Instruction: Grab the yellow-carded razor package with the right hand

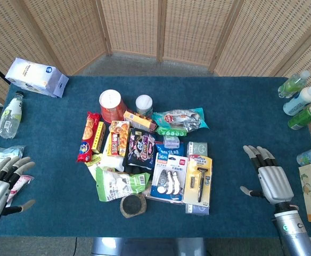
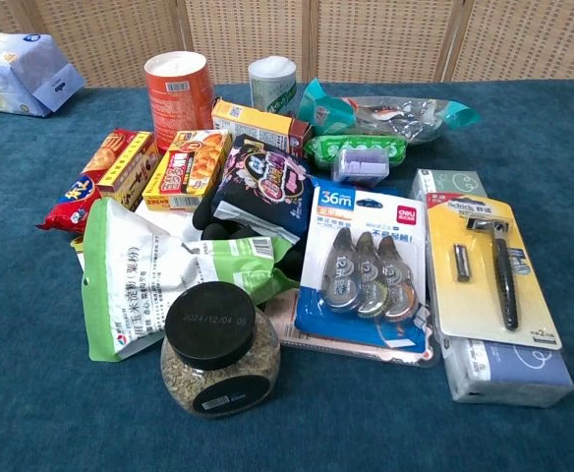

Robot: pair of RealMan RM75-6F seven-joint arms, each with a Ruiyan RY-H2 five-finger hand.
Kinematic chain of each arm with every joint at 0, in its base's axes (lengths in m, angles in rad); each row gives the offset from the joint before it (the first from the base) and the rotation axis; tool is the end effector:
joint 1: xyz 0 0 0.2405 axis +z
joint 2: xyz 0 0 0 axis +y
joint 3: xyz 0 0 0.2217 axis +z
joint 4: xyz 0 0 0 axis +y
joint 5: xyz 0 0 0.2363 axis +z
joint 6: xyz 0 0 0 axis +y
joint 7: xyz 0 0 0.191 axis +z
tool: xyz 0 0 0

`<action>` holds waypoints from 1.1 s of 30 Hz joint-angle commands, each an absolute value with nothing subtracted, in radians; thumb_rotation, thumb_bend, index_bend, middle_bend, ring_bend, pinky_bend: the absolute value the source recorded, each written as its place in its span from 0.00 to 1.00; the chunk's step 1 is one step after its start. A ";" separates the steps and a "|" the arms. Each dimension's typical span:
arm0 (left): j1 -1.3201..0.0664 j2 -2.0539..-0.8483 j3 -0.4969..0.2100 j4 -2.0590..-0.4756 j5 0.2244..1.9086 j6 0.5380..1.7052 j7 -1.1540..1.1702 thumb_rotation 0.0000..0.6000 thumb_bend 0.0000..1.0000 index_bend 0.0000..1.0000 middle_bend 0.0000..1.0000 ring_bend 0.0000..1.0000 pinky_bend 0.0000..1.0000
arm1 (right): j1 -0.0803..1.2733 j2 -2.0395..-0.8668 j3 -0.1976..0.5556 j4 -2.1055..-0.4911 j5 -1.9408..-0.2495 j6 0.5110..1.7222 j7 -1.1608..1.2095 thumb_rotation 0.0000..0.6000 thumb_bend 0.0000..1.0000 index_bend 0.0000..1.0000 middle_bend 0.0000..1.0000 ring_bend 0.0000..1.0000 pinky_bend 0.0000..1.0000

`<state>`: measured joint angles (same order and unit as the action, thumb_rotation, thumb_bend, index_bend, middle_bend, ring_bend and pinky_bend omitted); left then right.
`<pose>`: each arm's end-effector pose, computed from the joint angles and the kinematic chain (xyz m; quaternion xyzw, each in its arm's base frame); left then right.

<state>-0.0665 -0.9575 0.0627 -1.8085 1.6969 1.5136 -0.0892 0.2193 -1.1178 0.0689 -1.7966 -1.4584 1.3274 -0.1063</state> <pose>-0.2441 0.1907 0.1200 -0.6338 -0.4163 -0.4242 0.4950 -0.2265 -0.2585 0.0791 0.6350 -0.4144 0.4021 0.5131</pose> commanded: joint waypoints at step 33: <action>-0.104 -0.842 0.054 -1.928 1.716 1.495 -0.142 1.00 0.17 0.16 0.15 0.11 0.00 | 0.434 -1.110 0.015 -1.688 -1.748 1.114 -0.004 1.00 0.17 0.00 0.00 0.00 0.12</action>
<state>-0.1029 -0.8430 0.0544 -1.9267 1.7172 1.4964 -0.1410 0.4192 -1.1015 0.0227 -1.6966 -1.7372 1.1369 0.0031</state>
